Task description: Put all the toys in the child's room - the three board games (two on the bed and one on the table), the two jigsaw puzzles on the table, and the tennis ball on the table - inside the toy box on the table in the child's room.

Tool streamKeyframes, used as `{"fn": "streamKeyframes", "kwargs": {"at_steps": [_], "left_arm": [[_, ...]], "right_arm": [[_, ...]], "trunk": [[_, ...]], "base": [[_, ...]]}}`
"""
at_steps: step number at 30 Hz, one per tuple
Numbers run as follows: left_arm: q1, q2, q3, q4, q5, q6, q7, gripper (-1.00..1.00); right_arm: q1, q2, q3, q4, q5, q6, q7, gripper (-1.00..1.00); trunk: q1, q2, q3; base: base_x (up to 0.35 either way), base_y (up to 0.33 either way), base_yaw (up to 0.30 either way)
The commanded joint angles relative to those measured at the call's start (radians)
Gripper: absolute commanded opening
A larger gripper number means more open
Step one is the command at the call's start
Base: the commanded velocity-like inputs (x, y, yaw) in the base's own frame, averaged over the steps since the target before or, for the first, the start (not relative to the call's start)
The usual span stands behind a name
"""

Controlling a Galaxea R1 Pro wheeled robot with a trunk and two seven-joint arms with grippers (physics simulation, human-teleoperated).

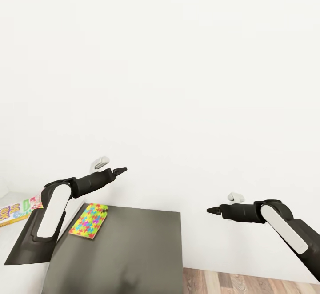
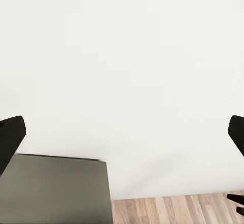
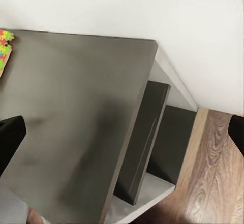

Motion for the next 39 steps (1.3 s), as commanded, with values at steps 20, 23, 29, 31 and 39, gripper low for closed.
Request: {"fn": "streamKeyframes", "kwargs": {"at_steps": [20, 23, 29, 31, 39], "left_arm": [[-0.001, 0.0, -0.001, 0.0, -0.002, 0.002, 0.003, 1.0], [-0.001, 0.0, -0.002, 0.001, -0.004, 0.002, 0.004, 1.0], [-0.001, 0.001, -0.001, 0.002, -0.005, 0.002, 0.005, 1.0], [-0.001, 0.002, 0.0, 0.003, -0.006, 0.002, 0.005, 1.0], [0.0, 0.003, 0.0, 0.004, -0.006, 0.002, 0.006, 1.0]], "right_arm": [[0.005, -0.007, 0.001, -0.002, 0.009, 0.001, 0.01, 1.0], [0.005, -0.007, 0.001, -0.002, 0.009, 0.0, 0.011, 1.0], [0.006, -0.008, 0.001, -0.002, 0.01, 0.001, 0.011, 1.0], [0.006, -0.008, 0.002, -0.002, 0.01, 0.001, 0.011, 1.0], [0.016, -0.004, 0.003, 0.015, 0.01, -0.002, 0.013, 1.0]], "trunk": [[0.001, -0.002, -0.002], [0.001, -0.002, -0.002], [0.001, -0.002, -0.002], [0.001, -0.002, -0.002], [0.001, -0.002, -0.002]], "base": [[0.22, 0.0, 0.0], [0.04, 0.0, 0.0], [0.019, 0.0, 0.0], [0.011, 0.0, 0.0], [0.004, 0.0, 0.0]]}}
